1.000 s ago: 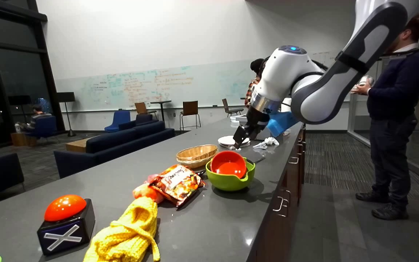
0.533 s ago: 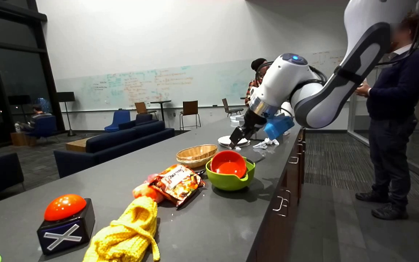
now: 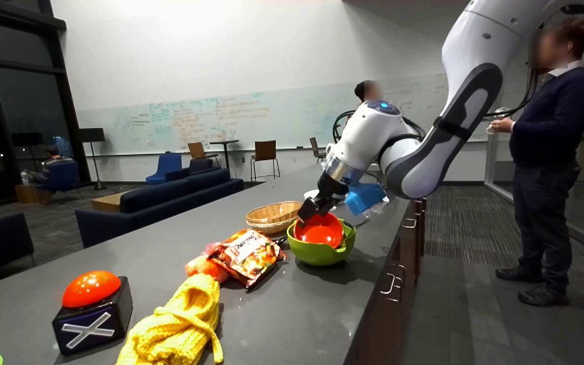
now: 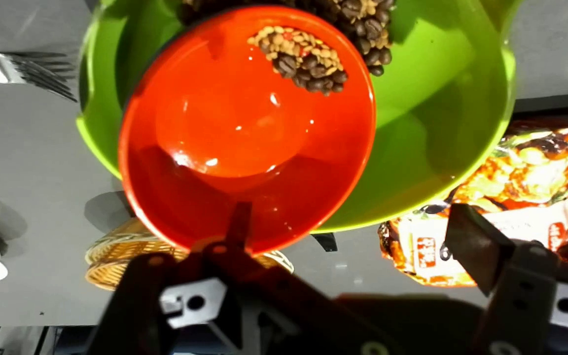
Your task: Pick up the red bowl and blue bowl from the green bowl and place them on the table
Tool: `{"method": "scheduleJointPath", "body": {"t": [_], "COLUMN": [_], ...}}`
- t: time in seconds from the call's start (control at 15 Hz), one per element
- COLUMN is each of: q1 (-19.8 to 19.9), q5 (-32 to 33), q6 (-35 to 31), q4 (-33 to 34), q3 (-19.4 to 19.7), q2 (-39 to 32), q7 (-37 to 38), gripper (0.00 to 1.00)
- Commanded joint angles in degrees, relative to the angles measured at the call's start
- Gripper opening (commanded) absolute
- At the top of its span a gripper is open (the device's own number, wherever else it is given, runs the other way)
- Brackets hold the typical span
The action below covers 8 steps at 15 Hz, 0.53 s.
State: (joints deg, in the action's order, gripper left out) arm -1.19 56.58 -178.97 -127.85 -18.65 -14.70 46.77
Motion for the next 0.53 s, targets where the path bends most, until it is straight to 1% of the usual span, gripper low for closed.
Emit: {"method": "scheduleJointPath", "body": {"t": [0.0,0.27,0.47], "q1": [-2.65,-4.57,-4.96], "q5": [4.05,7.36,8.80], "q6": [-0.28,0.41,0.27], "q4": [4.11,7.12,7.96], "q3": [3.00,6.90,8.99], "q2": [-2.36,-2.45,-2.25], "q7": [1.72,2.53,3.42], "gripper": [1.00,1.00,1.00]}}
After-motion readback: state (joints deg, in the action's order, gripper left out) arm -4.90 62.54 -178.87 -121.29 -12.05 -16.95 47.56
